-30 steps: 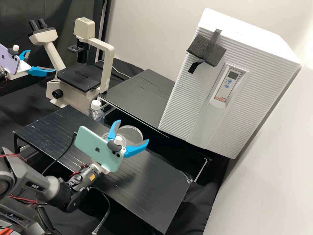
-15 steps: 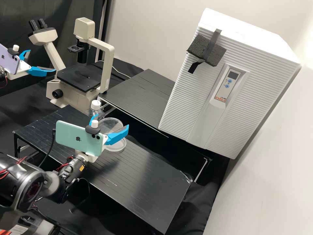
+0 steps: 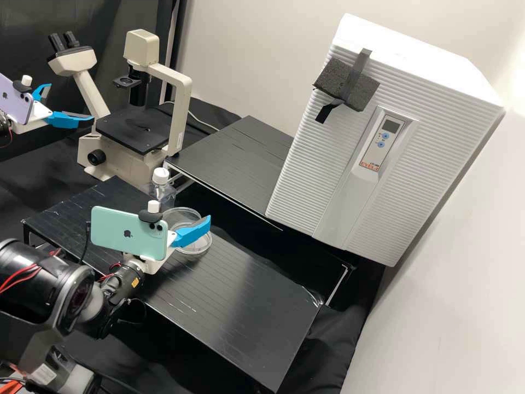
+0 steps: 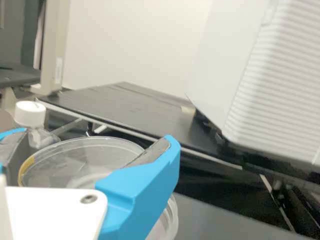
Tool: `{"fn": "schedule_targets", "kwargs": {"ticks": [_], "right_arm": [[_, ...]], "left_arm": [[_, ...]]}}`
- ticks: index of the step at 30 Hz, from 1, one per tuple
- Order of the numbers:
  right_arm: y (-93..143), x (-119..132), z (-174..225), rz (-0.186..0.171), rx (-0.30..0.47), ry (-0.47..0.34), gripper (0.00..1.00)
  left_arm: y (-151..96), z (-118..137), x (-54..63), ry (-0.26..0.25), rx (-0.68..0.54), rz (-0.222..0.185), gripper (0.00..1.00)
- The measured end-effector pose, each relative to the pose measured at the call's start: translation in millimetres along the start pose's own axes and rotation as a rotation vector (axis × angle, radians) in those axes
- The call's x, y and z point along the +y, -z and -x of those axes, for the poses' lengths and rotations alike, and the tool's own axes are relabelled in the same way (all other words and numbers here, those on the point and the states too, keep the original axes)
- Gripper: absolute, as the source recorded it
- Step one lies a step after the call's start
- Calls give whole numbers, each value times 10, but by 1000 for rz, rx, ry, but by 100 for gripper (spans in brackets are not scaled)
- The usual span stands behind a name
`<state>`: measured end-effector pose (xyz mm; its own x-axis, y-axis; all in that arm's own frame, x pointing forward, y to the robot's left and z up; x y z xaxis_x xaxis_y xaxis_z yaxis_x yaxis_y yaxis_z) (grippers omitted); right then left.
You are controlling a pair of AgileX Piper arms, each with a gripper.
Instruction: Close the petri dish lid.
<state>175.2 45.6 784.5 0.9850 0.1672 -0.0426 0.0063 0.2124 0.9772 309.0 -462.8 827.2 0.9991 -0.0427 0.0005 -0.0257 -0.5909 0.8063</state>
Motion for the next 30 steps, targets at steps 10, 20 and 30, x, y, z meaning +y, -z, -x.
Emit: {"fn": "schedule_targets", "kwargs": {"ticks": [10,20,30], "right_arm": [[-64,-30,-14,-12,-57,8,0],[-79,-38,-22,-11,-64,4,0],[-160,-9,-31,-18,-96,-10,0]], "left_arm": [[0,0,0,0,0,0,100],[0,0,0,0,0,0,100],[0,0,0,0,0,0,100]]}}
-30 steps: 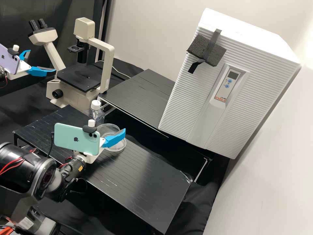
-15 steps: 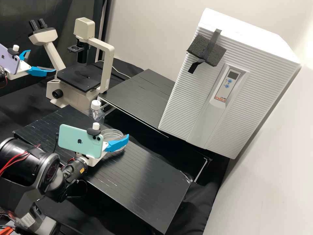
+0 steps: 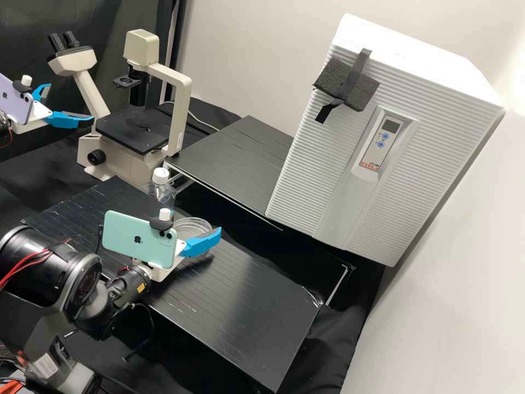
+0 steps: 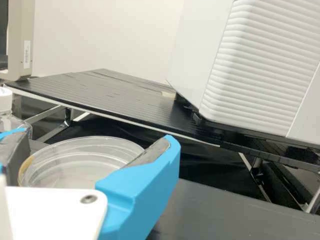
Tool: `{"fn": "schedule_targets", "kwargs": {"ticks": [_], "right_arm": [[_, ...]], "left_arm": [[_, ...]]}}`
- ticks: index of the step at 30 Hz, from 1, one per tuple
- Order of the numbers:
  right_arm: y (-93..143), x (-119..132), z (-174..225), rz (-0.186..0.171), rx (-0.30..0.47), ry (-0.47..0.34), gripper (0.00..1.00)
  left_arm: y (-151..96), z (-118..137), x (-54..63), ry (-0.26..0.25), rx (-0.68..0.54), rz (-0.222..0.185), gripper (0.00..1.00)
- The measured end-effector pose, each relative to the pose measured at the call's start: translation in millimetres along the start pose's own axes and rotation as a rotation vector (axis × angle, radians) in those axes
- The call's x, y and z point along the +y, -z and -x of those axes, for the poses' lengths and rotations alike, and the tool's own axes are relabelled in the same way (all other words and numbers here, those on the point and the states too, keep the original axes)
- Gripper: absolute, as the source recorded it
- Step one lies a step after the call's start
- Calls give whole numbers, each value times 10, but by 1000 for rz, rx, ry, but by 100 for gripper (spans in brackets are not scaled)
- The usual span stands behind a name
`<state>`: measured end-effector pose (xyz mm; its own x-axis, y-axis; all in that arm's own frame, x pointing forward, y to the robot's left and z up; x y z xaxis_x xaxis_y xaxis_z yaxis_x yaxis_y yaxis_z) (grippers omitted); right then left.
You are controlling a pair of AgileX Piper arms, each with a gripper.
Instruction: Close the petri dish lid.
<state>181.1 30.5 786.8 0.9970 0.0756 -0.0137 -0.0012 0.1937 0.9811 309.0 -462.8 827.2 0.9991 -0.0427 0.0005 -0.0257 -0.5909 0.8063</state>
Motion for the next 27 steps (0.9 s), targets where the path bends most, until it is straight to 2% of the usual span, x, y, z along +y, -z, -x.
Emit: {"fn": "schedule_targets", "kwargs": {"ticks": [8,15,27], "right_arm": [[-71,-28,-28,-84,-2,31,0],[-105,-14,-44,-110,17,20,0],[-207,82,-26,-73,24,17,0]], "left_arm": [[0,0,0,0,0,0,100],[0,0,0,0,0,0,100],[0,0,0,0,0,0,100]]}}
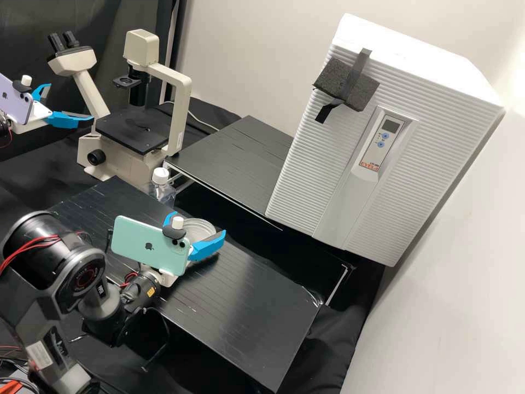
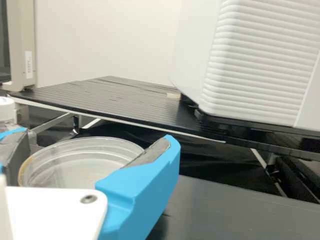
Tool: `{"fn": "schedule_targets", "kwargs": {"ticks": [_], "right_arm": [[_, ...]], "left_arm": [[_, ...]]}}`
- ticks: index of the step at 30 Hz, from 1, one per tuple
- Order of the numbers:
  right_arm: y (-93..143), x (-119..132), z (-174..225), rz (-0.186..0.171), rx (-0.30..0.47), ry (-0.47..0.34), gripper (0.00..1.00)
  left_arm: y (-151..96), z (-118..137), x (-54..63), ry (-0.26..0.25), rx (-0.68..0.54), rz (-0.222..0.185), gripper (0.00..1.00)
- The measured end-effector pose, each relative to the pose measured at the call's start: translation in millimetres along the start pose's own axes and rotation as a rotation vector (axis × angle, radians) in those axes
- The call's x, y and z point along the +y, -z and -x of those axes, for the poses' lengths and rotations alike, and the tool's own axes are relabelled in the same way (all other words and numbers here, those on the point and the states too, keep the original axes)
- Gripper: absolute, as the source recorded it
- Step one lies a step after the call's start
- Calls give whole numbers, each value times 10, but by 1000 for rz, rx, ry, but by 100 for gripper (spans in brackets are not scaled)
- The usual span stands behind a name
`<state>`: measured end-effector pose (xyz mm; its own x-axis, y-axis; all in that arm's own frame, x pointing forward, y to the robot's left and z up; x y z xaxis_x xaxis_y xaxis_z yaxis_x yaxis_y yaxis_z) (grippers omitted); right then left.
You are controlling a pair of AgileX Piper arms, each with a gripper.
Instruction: Close the petri dish lid.
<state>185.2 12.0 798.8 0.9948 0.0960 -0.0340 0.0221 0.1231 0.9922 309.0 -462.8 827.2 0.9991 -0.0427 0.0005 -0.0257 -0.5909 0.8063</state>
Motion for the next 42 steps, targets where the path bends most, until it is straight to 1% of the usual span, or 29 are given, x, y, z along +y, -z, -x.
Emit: {"fn": "schedule_targets", "kwargs": {"ticks": [6,16,17,21,25,31,37,38,39,42], "right_arm": [[-31,17,8,-9,6,11,0],[-76,43,26,2,13,27,0],[-80,45,29,1,15,31,100],[-97,53,39,0,22,42,100],[-92,60,48,12,35,49,100],[-81,83,66,26,33,50,100],[-65,132,90,10,37,30,100],[-61,147,98,4,40,24,100],[-45,175,114,-10,51,14,100],[-10,235,148,-22,70,-13,100]], "left_arm": [[0,0,0,0,0,0,100],[0,0,0,0,0,0,100],[0,0,0,0,0,0,100],[0,0,0,0,0,0,100],[0,0,0,0,0,0,100],[0,0,0,0,0,0,100],[0,0,0,0,0,0,100],[0,0,0,0,0,0,100],[0,0,0,0,0,0,100],[0,0,0,0,0,0,100]]}}
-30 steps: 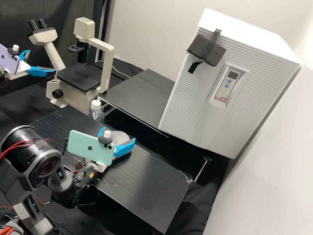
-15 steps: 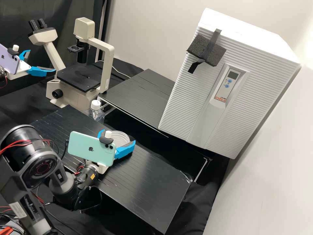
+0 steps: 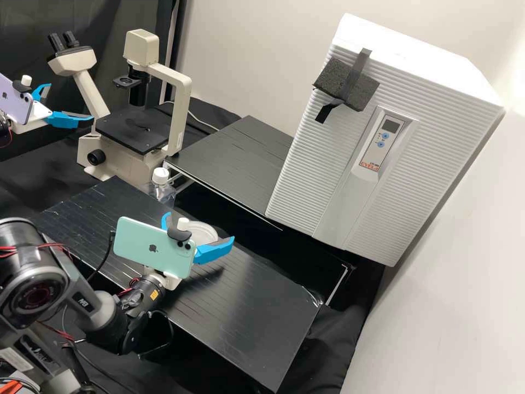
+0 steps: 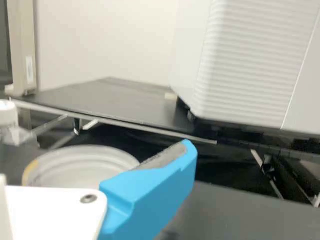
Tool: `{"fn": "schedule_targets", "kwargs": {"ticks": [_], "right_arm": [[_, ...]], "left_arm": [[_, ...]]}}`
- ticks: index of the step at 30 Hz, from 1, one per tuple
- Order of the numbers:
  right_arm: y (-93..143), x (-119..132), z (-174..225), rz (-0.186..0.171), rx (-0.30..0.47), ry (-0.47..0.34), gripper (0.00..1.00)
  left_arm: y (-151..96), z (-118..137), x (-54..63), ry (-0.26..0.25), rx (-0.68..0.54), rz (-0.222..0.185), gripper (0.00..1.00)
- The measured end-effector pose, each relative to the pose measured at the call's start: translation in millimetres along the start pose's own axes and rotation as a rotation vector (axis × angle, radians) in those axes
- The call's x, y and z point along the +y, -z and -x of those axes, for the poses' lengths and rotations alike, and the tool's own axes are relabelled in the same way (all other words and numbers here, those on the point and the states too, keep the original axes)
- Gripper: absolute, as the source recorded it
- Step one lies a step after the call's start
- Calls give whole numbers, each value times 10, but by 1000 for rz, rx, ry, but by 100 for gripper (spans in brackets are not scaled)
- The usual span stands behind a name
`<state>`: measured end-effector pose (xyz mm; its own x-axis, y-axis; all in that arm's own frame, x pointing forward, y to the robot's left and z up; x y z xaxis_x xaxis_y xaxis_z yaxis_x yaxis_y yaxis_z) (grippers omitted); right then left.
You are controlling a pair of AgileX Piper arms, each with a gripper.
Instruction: Close the petri dish lid.
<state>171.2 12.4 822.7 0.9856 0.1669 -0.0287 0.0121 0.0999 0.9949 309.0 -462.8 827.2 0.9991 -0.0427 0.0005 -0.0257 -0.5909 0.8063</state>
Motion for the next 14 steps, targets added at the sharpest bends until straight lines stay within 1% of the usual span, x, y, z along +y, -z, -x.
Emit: {"fn": "schedule_targets", "kwargs": {"ticks": [3,5,9,11,12,14], "right_arm": [[56,74,51,-40,34,-27,100],[91,145,96,-50,47,-65,100],[128,257,165,-133,58,-137,100],[133,279,176,-178,62,-153,100],[121,280,174,-208,57,-156,100],[87,269,160,-231,40,-152,100]], "left_arm": [[0,0,0,0,0,0,100],[0,0,0,0,0,0,100],[0,0,0,0,0,0,100],[0,0,0,0,0,0,100],[0,0,0,0,0,0,100],[0,0,0,0,0,0,100]]}}
